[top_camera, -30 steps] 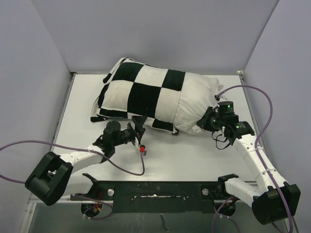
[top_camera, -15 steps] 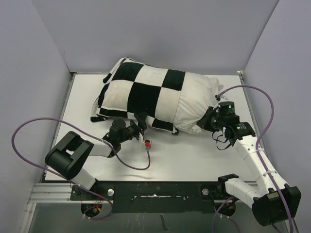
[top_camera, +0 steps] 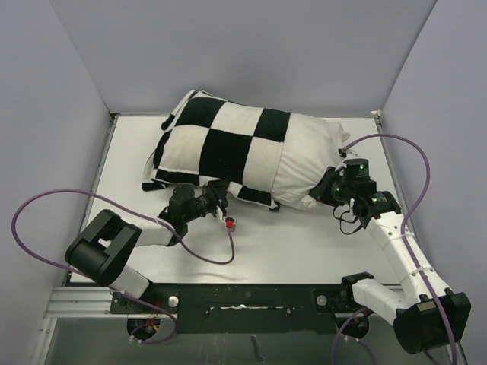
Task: Remove the pillowcase from the pillow
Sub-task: Remove the pillow from the pillowcase.
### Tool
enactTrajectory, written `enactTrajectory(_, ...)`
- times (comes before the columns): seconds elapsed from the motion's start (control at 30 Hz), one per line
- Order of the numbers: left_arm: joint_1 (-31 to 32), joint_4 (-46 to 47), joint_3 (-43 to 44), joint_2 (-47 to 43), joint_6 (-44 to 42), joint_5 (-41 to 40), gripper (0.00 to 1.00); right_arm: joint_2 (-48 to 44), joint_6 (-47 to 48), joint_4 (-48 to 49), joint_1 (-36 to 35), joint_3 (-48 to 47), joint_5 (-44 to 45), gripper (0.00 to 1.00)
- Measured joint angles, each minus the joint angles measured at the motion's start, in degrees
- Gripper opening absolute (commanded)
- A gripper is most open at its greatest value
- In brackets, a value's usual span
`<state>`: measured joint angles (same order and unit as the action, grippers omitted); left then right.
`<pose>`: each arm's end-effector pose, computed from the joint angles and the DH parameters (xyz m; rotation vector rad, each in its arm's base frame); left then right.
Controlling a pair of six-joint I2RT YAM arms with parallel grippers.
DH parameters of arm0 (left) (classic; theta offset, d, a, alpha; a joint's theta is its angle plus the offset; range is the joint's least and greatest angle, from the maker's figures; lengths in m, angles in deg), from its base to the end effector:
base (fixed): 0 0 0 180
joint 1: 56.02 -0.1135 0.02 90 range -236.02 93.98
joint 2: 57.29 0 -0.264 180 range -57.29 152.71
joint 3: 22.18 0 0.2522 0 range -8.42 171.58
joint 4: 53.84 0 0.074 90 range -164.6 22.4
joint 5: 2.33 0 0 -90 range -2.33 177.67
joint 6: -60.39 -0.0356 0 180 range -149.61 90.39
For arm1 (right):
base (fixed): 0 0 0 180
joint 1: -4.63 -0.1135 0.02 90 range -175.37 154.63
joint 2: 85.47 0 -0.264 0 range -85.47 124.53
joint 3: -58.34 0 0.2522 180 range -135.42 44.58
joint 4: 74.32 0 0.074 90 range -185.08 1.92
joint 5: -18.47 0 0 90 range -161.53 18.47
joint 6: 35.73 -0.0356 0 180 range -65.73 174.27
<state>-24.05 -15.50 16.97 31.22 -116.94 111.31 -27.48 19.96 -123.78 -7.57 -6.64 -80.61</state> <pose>0.2317 -0.1614 0.1657 1.6471 0.6180 0.3423 0.2050 0.0501 0.2944 0.3738 2.3460 0.5859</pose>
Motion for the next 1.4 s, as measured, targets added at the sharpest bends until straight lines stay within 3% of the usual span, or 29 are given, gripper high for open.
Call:
enactTrajectory(0.03,-0.02,-1.31,0.07,-0.63,0.15,0.00,0.00,0.00,0.00,0.00,0.31,0.00,-0.26,0.00)
enactTrajectory(0.43,-2.84,-13.29,1.29,-7.58,0.22,2.62,0.00,1.09,2.14,-0.02,6.38,0.00,-5.44,0.00)
enactTrajectory(0.83,-14.47,-28.92,0.17,-20.50,0.26,12.59,0.00,0.66,4.02,-1.18,19.47,0.00,-15.45,0.00)
enactTrajectory(1.33,-26.53,-50.97,5.68,-25.62,0.00,17.44,0.00,-0.20,1.88,-2.62,21.66,0.24,-20.44,0.00)
enactTrajectory(1.37,-27.39,-53.27,6.82,-25.62,0.15,17.73,0.11,-0.22,1.68,-2.62,21.66,0.24,-20.98,0.00)
enactTrajectory(1.4,-28.00,-55.67,8.00,-25.62,0.33,17.86,0.46,-0.28,1.49,-2.60,21.64,0.26,-21.68,0.00)
